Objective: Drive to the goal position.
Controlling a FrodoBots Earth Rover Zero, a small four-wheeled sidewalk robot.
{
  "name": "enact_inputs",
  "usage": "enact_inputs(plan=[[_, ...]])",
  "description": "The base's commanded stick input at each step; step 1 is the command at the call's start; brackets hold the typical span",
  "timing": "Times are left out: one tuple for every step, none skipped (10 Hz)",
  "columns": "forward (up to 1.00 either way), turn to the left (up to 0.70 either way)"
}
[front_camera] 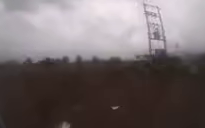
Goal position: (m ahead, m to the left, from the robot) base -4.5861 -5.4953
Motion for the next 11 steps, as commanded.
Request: enact_inputs(plan=[[0.7,0.0],[0.7,0.0],[0.7,0.0],[0.7,0.0],[0.7,0.34],[0.7,0.35],[0.7,0.35],[0.7,0.35],[0.7,0.17],[0.7,0.0],[0.7,0.0]])
